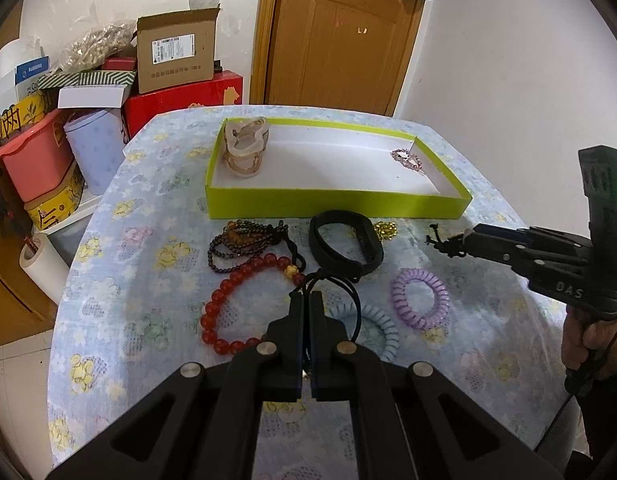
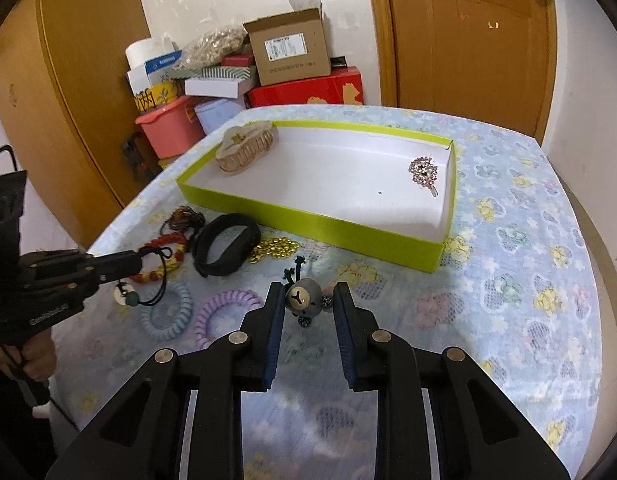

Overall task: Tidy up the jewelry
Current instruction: 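Release the keychain into the green box while the left tool drops the hair tie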

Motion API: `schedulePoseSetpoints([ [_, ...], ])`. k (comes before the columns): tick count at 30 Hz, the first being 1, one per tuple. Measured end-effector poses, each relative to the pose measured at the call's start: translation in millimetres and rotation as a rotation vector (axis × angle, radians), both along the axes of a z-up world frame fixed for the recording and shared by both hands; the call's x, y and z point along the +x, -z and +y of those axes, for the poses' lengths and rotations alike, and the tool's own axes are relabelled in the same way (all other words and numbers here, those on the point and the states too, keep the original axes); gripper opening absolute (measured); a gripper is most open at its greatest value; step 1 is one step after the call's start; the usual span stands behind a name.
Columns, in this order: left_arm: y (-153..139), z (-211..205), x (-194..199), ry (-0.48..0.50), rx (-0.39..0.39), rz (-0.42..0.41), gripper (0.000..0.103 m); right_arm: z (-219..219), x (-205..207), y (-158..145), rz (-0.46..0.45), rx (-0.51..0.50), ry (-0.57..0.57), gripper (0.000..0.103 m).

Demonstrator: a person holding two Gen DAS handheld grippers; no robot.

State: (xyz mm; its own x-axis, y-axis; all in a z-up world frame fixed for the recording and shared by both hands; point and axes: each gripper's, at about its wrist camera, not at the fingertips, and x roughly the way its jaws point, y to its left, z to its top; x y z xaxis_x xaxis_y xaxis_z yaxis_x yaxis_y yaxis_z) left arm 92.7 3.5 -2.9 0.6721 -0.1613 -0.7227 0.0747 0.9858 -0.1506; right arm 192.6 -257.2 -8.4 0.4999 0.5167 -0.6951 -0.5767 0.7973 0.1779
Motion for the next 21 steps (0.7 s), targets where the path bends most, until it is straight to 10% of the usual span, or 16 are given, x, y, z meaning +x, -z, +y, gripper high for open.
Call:
schedulePoseSetpoints([
  [21, -41, -8, -16, 0.014, -0.038, -0.068, 0.002, -23, -36, -42, -0.092, 0.061, 0.034, 0.026],
])
